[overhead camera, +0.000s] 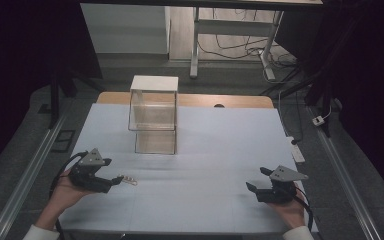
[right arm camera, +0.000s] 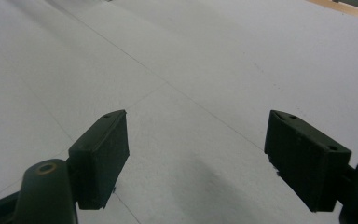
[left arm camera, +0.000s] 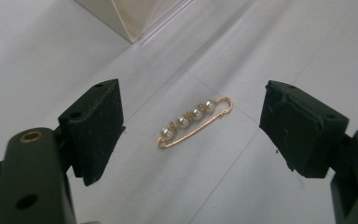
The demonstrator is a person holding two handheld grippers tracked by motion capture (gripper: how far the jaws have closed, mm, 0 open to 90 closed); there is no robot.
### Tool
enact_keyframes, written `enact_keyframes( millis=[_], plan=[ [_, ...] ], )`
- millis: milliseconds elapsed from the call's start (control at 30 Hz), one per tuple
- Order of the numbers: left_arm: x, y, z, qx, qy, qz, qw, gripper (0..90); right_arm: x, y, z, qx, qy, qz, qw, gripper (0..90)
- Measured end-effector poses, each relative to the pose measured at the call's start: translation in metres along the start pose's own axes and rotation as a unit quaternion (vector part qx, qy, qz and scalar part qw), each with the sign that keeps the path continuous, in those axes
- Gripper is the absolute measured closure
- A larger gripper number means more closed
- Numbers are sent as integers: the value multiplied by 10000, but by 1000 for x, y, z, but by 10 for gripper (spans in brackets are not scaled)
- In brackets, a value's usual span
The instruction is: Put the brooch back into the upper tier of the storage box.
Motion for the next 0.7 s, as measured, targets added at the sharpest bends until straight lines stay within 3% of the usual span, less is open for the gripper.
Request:
enact_keyframes(
  millis=[167,233,600,700],
  plan=[
    [3,8,-1,122,-67,-146,9998,218,0,0,0,-10,55,-14,10000,213],
    [5,12,0,274,-89,-324,9991,238,0,-1,-2,-22,91,-5,10000,213],
    [17,22,-7,386,-351,-611,9968,248,0,-3,-1,6,68,-24,10000,216],
    [23,24,-10,468,-439,-776,9949,252,1,-3,-1,14,88,-44,10000,216]
  ],
)
Point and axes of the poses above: each handheld gripper's, and its own axes: x roughly forward along the jaws, y roughly out of its top, z roughly to its right, the point moved 4 cm from there along x, roughly forward along the jaws, and after that the axes turned 9 degrees about -y, right-handed, at the moved point
